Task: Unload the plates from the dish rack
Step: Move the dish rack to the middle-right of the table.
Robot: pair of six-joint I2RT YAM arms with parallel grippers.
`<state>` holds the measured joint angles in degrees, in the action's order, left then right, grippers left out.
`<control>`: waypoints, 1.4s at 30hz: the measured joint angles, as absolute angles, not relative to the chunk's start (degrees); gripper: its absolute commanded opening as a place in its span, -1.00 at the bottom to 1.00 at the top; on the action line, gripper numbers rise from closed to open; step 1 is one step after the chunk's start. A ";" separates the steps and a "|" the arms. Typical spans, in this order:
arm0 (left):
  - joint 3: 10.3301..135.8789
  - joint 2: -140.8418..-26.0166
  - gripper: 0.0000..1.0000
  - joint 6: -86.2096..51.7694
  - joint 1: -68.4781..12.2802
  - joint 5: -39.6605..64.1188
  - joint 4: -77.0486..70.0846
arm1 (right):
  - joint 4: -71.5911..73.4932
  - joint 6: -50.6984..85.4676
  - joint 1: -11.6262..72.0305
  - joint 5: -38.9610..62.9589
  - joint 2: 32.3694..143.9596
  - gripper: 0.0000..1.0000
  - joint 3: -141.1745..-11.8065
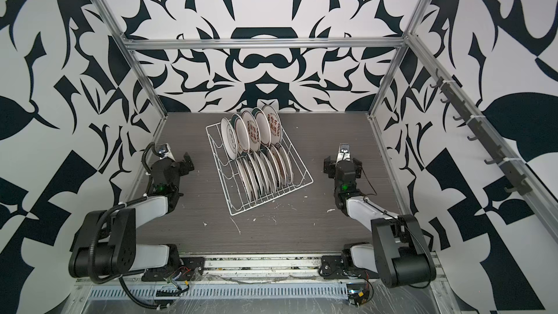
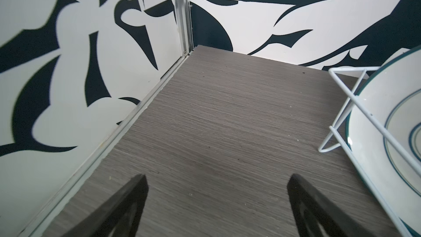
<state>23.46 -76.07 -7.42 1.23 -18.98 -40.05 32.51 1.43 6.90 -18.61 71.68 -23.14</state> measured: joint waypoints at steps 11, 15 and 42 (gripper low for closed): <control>39.05 -61.58 0.98 -21.82 1.10 -16.21 -7.38 | 2.33 15.25 7.64 -15.14 64.01 0.99 -39.00; 43.16 -61.32 0.98 -27.00 1.10 -12.93 3.90 | -8.45 21.15 12.27 -12.49 63.40 0.99 -43.97; 40.64 -48.16 0.98 -40.53 0.95 2.28 29.52 | -41.30 48.84 32.45 -14.83 66.30 0.53 -51.90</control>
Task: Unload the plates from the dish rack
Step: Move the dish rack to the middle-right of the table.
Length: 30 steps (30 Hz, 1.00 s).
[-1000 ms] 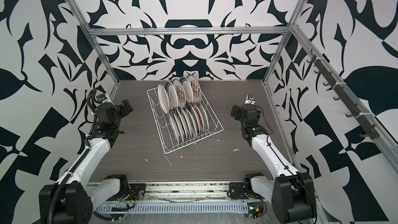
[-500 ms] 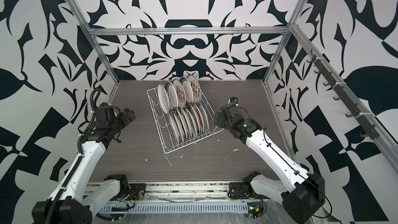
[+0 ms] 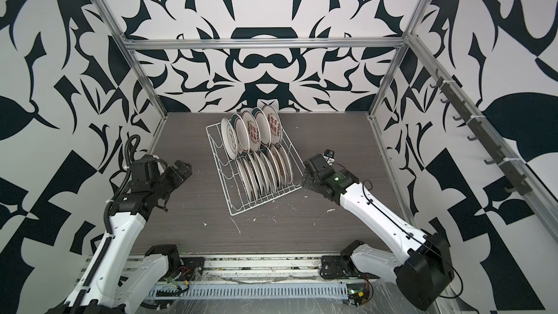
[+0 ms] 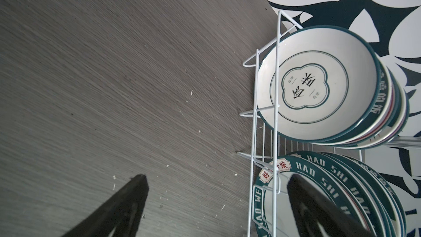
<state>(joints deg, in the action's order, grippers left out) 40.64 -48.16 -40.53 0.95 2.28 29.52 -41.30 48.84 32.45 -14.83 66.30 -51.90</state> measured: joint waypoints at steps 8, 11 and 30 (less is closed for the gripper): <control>39.86 -48.51 0.98 -40.91 0.95 4.80 29.85 | -39.29 52.69 34.48 -13.93 71.53 0.25 -51.77; 39.86 -48.75 0.98 -40.86 0.95 5.39 29.85 | -38.28 54.13 35.18 -13.65 73.19 0.13 -51.77; 39.86 -54.19 0.98 -39.62 0.95 7.16 29.85 | -35.77 62.02 35.64 -13.54 76.99 -0.51 -52.38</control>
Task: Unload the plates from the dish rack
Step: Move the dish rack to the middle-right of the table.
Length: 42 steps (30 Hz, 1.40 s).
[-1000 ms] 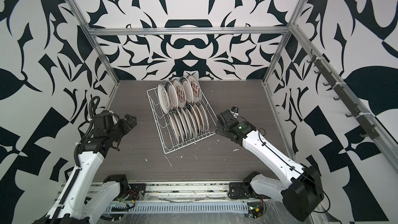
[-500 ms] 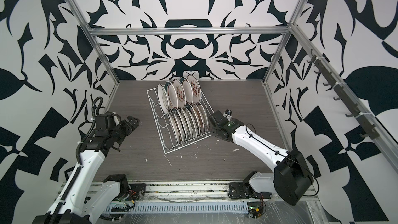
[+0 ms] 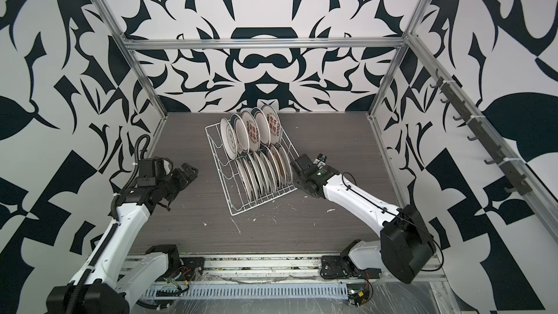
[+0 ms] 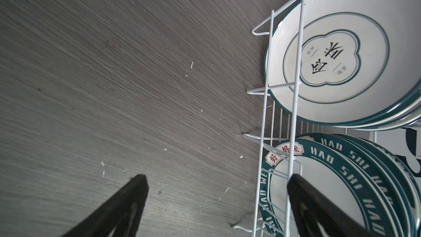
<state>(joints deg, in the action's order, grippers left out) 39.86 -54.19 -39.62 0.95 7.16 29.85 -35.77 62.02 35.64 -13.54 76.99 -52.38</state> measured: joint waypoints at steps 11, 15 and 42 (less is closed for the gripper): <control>40.29 -57.47 0.98 -38.63 0.93 7.97 29.85 | -35.70 62.06 34.96 -14.41 80.71 -0.92 -55.53; 40.38 -58.41 0.98 -38.46 0.93 8.03 29.85 | -35.24 61.08 33.91 -14.06 81.38 -1.00 -56.10; 48.10 -61.34 0.99 -37.01 0.45 8.80 33.26 | -38.17 38.28 15.22 -5.50 95.13 -1.00 -71.33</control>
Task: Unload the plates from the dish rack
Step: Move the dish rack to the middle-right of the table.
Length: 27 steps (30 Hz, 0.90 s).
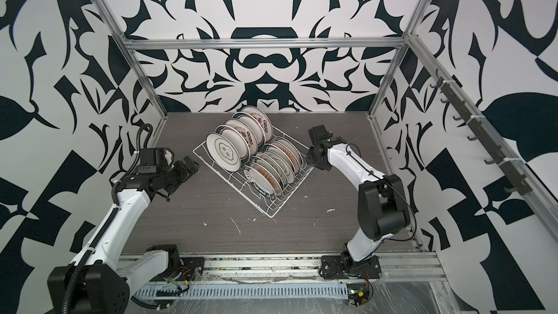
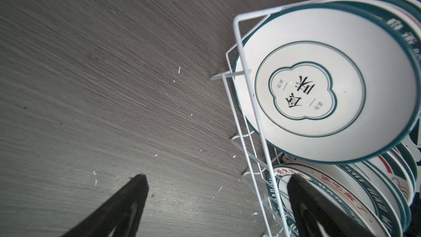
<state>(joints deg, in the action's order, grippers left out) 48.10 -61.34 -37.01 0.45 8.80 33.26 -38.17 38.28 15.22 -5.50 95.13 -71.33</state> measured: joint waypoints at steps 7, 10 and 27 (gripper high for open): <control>50.43 -62.94 0.98 -36.60 0.21 8.80 34.83 | -40.73 32.84 11.16 -6.68 102.74 -1.00 -80.55; 51.16 -64.16 0.99 -36.58 -0.08 8.80 35.24 | -41.21 30.92 9.39 -6.87 105.78 -1.00 -84.25; 56.80 -70.32 0.98 -37.17 -8.16 6.37 35.81 | -41.89 21.37 -2.85 -1.23 112.75 -1.00 -93.45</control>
<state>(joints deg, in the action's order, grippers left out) 56.80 -70.32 -37.17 -8.16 6.37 35.81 -41.89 21.37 -2.85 -1.23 112.75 -93.45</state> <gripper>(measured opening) 0.992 0.092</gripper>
